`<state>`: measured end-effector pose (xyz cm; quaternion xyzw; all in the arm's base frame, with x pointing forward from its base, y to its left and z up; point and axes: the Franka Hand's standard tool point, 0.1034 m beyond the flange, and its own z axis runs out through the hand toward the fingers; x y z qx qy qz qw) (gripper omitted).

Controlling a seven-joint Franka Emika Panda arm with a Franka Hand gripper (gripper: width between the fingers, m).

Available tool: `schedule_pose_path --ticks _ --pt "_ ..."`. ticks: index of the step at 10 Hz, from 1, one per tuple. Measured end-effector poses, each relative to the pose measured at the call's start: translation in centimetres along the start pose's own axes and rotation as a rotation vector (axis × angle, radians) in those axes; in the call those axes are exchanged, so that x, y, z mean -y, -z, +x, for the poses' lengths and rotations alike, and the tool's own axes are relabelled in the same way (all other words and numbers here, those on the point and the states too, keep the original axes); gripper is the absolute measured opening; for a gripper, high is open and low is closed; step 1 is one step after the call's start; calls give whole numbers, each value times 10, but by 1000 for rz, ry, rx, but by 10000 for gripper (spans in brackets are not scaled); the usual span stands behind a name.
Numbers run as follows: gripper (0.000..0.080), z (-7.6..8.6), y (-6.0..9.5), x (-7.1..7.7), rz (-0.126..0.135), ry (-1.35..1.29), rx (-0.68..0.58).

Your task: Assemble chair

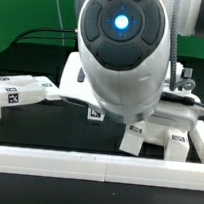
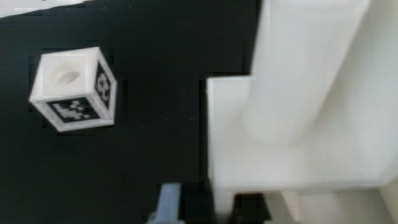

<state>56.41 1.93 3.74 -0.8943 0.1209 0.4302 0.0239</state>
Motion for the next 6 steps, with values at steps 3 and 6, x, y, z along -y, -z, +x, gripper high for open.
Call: schedule_pose_path --ticks 3,6 --pt "29 -5 2 12 -2 -12 2" --pt "208 -5 1 12 -1 -23 4"
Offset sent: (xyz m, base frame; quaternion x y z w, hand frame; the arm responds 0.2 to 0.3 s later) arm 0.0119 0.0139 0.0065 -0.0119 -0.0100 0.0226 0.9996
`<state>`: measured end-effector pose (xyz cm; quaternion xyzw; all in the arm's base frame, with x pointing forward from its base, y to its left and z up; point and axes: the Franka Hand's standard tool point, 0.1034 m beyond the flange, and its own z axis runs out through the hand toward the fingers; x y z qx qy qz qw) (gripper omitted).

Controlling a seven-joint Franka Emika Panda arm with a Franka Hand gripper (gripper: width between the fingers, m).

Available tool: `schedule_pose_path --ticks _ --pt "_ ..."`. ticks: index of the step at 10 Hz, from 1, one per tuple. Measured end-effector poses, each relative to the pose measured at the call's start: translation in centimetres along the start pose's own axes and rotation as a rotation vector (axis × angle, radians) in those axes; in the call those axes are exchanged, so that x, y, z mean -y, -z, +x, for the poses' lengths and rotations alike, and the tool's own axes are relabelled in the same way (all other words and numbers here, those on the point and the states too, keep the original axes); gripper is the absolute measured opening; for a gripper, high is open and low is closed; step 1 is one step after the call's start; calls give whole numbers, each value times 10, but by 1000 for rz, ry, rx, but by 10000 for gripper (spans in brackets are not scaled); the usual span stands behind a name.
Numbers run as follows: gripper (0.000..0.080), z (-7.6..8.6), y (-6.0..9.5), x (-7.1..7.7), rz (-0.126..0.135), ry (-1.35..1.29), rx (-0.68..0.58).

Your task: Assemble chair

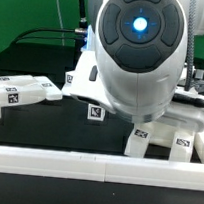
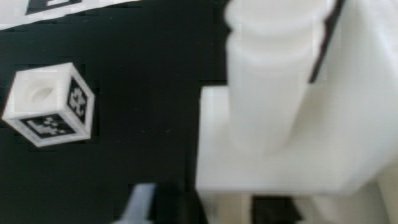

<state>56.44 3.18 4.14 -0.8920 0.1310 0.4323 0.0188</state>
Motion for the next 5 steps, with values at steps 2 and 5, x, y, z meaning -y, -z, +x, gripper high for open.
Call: schedule_pose_path --ticks 2,5 --pt "343 0 0 -1 1 -1 1" --pt "610 1 4 -5 6 -4 -2"
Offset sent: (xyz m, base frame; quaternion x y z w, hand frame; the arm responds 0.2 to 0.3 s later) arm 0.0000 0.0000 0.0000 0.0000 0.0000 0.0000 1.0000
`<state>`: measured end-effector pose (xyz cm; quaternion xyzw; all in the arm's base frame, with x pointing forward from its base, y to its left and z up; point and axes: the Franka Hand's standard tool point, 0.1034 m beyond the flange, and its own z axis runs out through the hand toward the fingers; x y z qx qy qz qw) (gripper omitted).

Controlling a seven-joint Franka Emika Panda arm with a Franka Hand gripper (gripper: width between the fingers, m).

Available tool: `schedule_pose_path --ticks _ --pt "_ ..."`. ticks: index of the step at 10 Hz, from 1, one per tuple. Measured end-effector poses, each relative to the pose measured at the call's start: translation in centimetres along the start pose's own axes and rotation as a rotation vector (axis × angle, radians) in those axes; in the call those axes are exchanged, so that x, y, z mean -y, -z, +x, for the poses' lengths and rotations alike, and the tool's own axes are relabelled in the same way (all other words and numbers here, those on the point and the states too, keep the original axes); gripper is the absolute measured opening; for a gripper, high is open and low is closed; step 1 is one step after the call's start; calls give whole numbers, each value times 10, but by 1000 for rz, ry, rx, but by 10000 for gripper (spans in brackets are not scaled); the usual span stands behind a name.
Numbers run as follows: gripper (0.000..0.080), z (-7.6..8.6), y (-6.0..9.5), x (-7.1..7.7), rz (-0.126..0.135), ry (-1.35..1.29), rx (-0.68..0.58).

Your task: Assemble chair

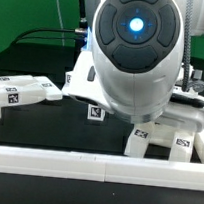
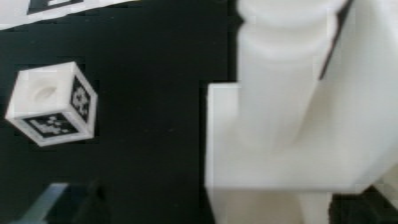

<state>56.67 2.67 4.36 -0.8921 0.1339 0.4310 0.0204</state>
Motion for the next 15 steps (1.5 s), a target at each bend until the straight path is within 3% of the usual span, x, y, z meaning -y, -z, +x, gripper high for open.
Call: schedule_pose_path --ticks 3,5,7,9,13,15 --pt "647 -1 27 -4 5 27 -83" --pt "648 4 50 -5 27 68 -253" --pt "649 1 55 -17 70 70 -424" --pt "649 -6 57 -23 96 63 -571" --pt "649 -6 54 -23 99 61 -606" --pt "648 -5 57 -36 111 38 -608"
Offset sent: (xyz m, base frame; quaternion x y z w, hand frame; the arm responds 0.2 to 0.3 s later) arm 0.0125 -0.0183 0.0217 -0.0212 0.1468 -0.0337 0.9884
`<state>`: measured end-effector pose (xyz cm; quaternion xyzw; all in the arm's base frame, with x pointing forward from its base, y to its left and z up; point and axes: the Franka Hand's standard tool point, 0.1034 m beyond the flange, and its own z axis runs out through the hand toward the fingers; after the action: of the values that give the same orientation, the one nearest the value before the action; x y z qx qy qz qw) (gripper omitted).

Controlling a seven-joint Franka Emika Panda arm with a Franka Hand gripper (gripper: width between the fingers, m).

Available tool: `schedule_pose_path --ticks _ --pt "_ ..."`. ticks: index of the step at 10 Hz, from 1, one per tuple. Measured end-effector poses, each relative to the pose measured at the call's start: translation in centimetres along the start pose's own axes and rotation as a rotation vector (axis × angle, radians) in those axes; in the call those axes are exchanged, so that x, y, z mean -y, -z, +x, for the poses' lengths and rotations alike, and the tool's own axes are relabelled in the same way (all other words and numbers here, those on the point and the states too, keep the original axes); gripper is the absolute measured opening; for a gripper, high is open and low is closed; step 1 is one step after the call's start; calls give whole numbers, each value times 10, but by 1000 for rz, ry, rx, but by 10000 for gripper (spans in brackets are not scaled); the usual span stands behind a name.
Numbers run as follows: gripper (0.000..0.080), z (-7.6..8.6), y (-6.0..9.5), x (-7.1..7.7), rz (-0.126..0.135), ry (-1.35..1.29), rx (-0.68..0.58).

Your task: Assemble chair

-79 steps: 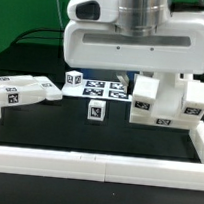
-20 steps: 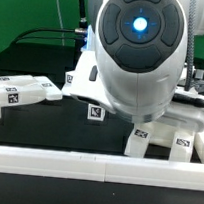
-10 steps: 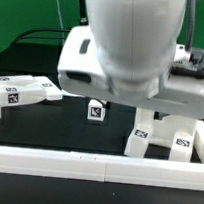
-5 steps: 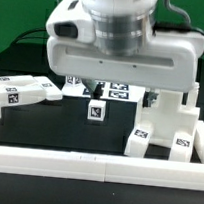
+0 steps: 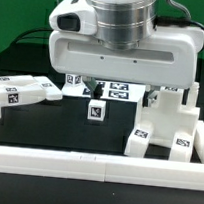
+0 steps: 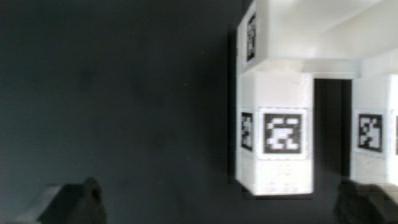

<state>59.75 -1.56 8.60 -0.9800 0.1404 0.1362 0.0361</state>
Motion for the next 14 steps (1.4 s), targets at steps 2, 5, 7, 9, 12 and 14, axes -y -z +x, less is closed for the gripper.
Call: schedule_pose_path --ticks 2,5,7,9,12,14 --pt "649 -6 7 -29 3 -15 1" --pt "649 -19 9 -74 0 -68 -6" --pt "648 -18 8 -73 -2 -66 -4" --pt "649 -18 7 -75 -3 -79 -5" --pt "649 -33 -1 -136 -3 -162 -57" --pt "649 -42 -7 -161 -14 -179 -93"
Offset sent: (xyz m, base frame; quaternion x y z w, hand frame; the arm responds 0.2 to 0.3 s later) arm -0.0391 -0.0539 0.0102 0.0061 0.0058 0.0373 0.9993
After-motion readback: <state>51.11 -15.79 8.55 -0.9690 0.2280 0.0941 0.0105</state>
